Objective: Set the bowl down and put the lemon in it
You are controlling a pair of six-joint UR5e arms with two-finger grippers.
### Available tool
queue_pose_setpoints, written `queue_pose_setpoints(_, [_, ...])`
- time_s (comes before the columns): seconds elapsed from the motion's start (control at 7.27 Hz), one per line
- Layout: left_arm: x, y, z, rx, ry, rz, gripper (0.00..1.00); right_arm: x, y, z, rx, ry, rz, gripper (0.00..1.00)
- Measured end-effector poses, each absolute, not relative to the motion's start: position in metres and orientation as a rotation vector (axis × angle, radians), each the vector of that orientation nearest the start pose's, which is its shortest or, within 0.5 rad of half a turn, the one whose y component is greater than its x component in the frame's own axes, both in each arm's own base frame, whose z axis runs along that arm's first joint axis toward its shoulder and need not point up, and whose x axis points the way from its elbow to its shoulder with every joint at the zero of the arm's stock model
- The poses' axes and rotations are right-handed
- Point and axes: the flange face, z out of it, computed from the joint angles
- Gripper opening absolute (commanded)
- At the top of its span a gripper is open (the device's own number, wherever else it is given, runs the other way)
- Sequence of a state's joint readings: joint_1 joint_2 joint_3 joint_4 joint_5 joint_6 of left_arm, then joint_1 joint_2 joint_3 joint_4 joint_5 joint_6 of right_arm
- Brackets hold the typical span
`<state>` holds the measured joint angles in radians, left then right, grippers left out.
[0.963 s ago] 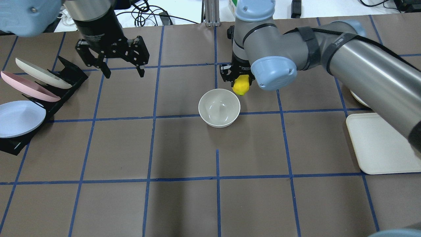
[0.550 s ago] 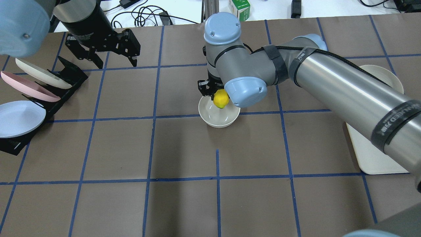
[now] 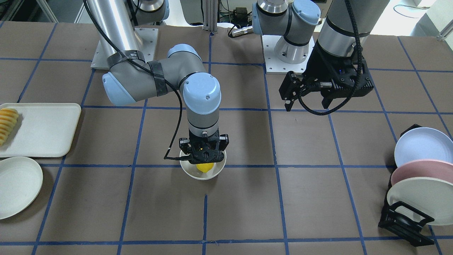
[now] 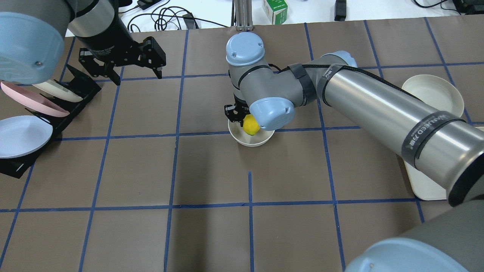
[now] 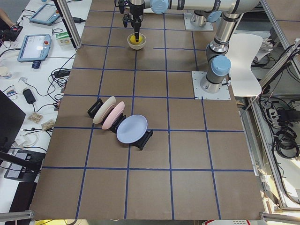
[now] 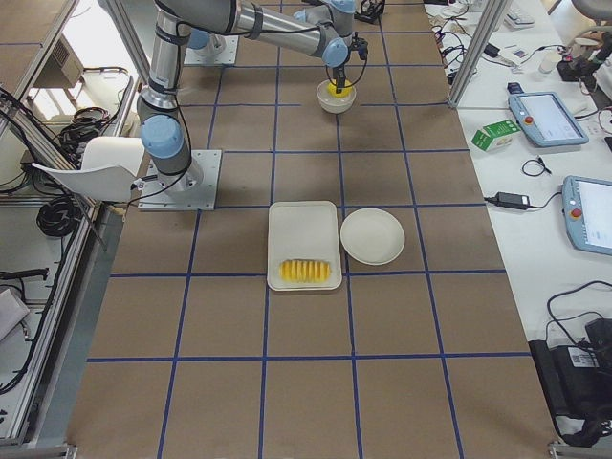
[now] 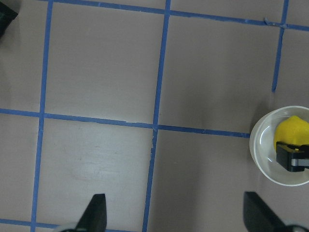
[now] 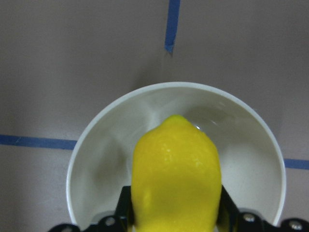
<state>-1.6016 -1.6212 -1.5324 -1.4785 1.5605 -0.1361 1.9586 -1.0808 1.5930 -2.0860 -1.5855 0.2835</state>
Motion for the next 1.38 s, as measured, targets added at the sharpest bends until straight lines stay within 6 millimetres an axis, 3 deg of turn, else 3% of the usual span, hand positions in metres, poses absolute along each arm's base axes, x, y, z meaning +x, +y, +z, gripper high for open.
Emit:
queue_pose_setpoints(0.14, [-0.154,-0.516,0.491,-0.153,3.152,-0.118,1.0,0.365,-0.545,0.242,-0.166,3.15,-0.005,0.43])
queue_pose_setpoints(0.28, [-0.156,-0.516,0.491,-0.146,3.152,-0.115,1.0,0.365,-0.546,0.237,-0.167,3.154,0.001,0.63])
queue_pose_setpoints(0.41, [-0.156,-0.516,0.491,-0.141,3.152,-0.113,1.0,0.366,-0.546,0.233,-0.167,3.156,0.007,0.73])
queue_pose_setpoints(0.55, [-0.156,-0.516,0.492,-0.139,3.152,-0.114,1.0,0.366,-0.546,0.231,-0.167,3.158,0.015,0.93])
queue_pose_setpoints(0.69, [-0.157,-0.516,0.492,-0.137,3.152,-0.115,1.0,0.365,-0.546,0.231,-0.165,3.16,0.02,1.0])
queue_pose_setpoints(1.1, [-0.155,-0.512,0.491,-0.129,3.152,-0.112,1.0,0.358,-0.546,0.241,-0.132,3.165,0.022,1.0])
queue_pose_setpoints(1.38, [-0.154,-0.511,0.491,-0.128,3.152,-0.112,1.0,0.342,-0.535,0.29,-0.119,3.168,0.033,1.0])
